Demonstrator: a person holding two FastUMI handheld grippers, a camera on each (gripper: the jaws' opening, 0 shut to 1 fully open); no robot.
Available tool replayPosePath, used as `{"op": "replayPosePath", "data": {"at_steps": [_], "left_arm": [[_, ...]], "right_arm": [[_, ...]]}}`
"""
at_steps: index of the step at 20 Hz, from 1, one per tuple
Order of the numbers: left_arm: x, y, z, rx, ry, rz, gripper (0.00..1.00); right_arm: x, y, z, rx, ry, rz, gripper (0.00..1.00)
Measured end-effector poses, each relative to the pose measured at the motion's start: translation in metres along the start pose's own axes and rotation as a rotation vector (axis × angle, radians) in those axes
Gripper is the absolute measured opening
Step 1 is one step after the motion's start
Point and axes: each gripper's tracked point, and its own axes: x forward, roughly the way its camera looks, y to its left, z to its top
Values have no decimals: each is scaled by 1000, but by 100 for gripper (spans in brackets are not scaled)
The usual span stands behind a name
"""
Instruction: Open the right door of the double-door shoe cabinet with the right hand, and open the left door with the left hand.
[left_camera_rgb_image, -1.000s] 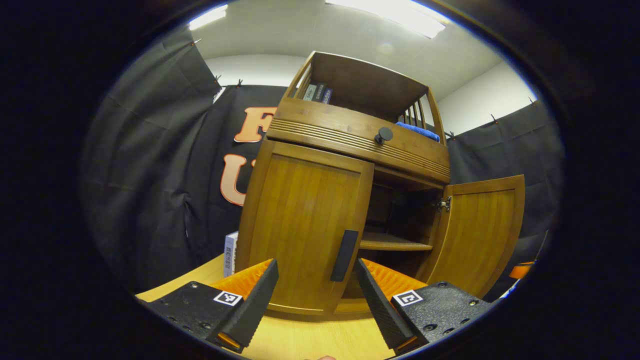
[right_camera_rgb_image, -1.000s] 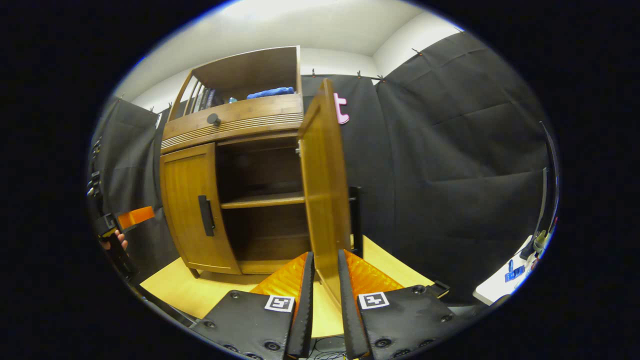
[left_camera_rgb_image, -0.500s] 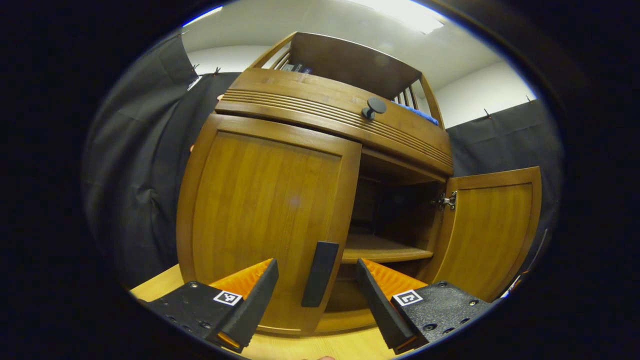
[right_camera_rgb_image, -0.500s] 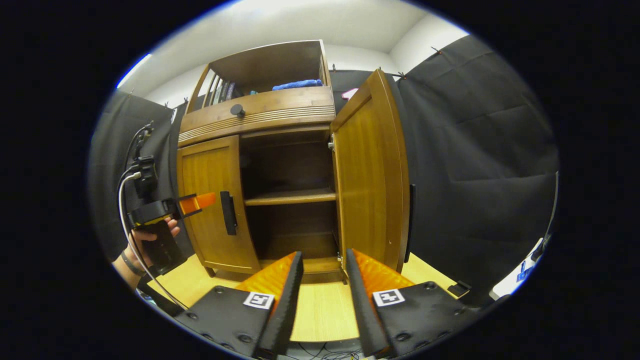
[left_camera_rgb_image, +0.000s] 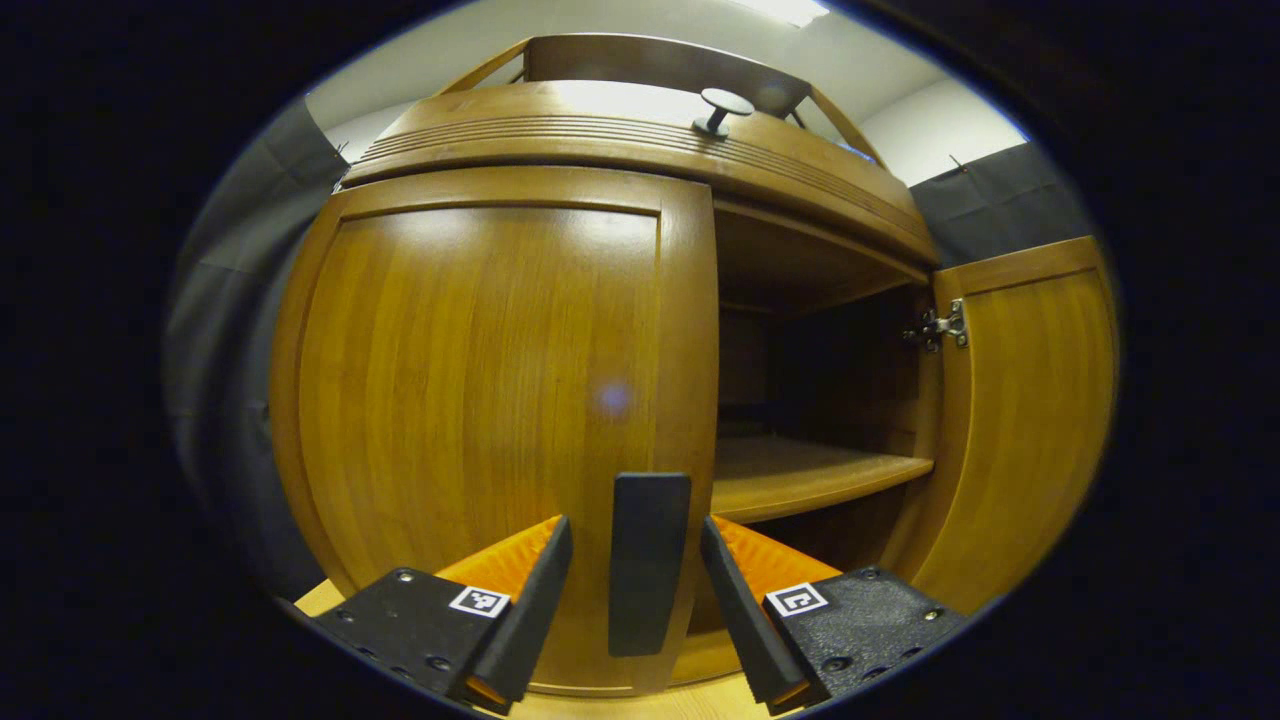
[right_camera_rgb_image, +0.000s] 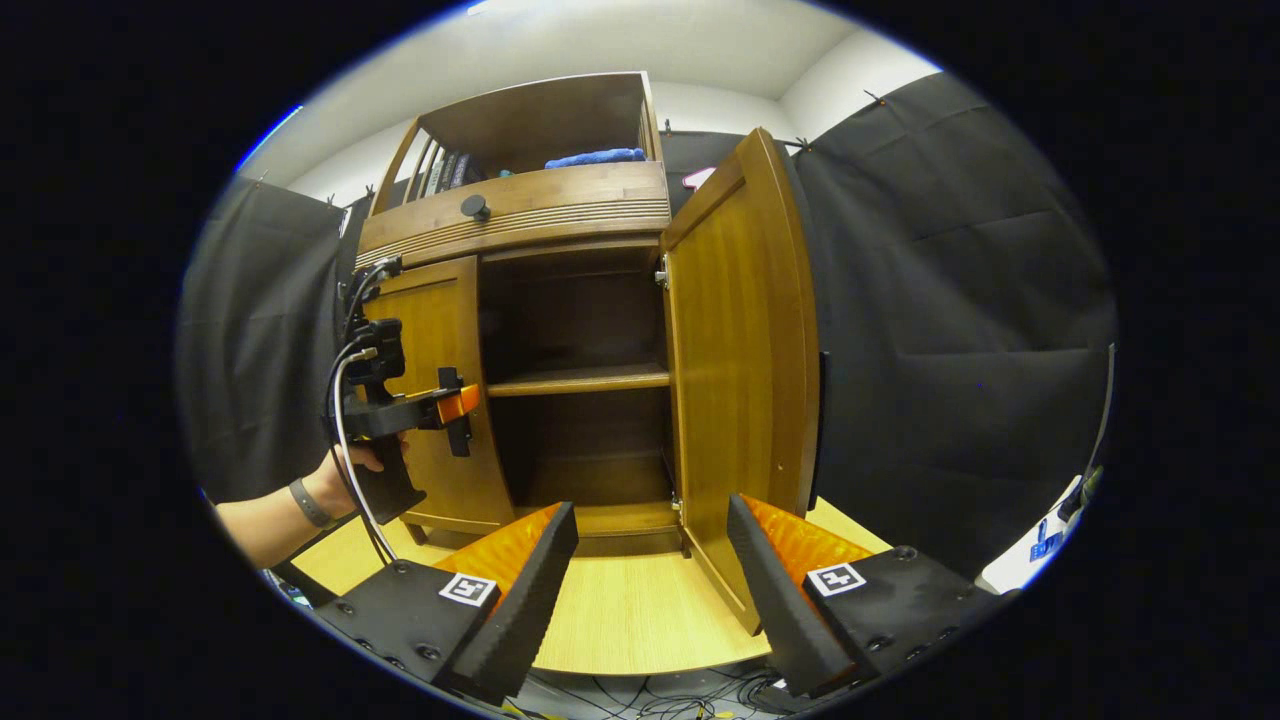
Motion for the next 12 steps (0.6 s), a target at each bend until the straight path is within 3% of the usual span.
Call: {"op": "replayPosePath", "data": {"at_steps": [1,2,3,6,9,10,12], "left_arm": [[0,0,1,7,0,6,75],[0,0,0,15,-3,3,56],[0,-7,-2,-3,2,-44,49],[-1,-9,-6,-37,29,-60,29],[-15,-11,-1,7,64,-62,28],[-21,-11,2,27,71,-61,27],[-43,-10,3,16,83,-59,27]], "right_arm": [[-1,-2,0,-2,0,-7,89],[-1,-4,1,-7,2,-13,89],[1,-6,1,-11,5,-16,89],[2,-6,3,-22,5,-13,89],[3,-1,2,-28,7,-6,89],[3,0,1,-29,9,-2,98],[1,0,-3,-35,18,2,98]]}}
